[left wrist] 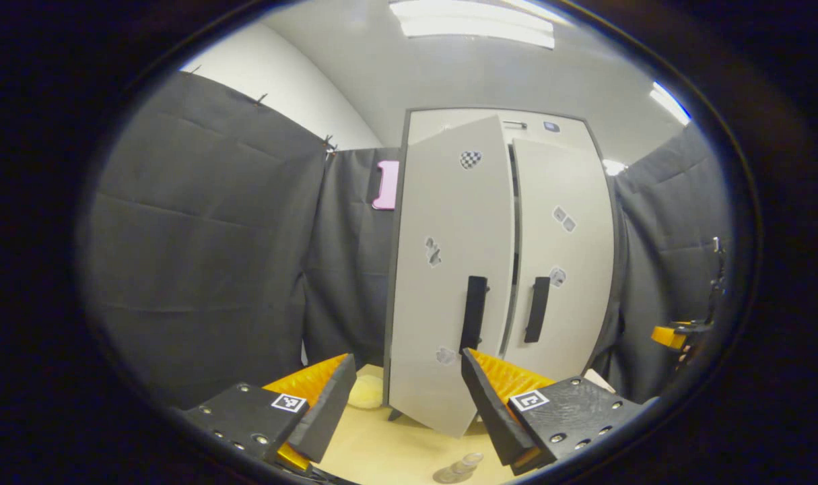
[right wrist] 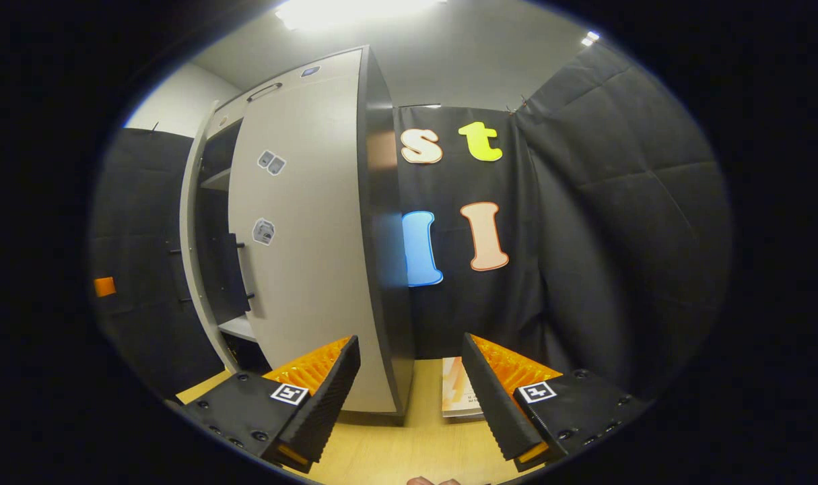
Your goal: Grasp the bottle in the cabinet with the left hand and place it on the coaster, then close the right door with the right hand and the left door with the left hand.
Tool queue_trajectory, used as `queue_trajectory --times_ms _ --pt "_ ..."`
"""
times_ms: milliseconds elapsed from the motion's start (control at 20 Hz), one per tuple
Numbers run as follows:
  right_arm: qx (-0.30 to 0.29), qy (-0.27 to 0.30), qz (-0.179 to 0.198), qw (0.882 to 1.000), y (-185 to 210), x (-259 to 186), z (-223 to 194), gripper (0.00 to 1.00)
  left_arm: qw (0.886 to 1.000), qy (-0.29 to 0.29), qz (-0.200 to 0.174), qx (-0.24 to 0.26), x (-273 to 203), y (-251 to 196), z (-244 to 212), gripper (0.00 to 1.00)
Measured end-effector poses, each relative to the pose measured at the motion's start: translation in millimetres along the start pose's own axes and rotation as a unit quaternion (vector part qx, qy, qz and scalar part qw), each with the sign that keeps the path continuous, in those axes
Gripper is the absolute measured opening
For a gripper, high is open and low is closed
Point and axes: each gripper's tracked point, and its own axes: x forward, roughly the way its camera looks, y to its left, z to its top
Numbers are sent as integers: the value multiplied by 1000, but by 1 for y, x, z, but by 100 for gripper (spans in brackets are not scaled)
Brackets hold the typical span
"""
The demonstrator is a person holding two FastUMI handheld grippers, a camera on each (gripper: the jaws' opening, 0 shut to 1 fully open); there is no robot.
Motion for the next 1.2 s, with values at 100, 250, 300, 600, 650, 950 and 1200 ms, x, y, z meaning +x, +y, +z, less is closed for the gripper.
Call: queue_trajectory --times_ms 100,250,300,600,650,950,1200 --pt "4 -9 7 1000 15 -1 6 92 1000 -5 8 -4 -1 14 1 93" --pt "-3 -17 -4 1000 34 -4 12 96 1000 -18 -4 -17 3 31 6 93" --pt "-5 -16 -6 1000 43 -5 13 97 1000 -19 -9 -20 4 37 6 94" --pt "-19 -30 -17 999 90 -19 15 97 999 -19 -47 6 9 75 8 93" --pt "-21 -32 -21 999 95 -22 13 97 998 -19 -56 2 11 78 7 94" --pt "-7 -8 -42 999 111 -31 -13 97 995 -16 -96 -2 23 83 3 94" --pt "-17 -2 -51 999 122 -32 -8 97 994 -13 -111 -3 32 88 -2 94"
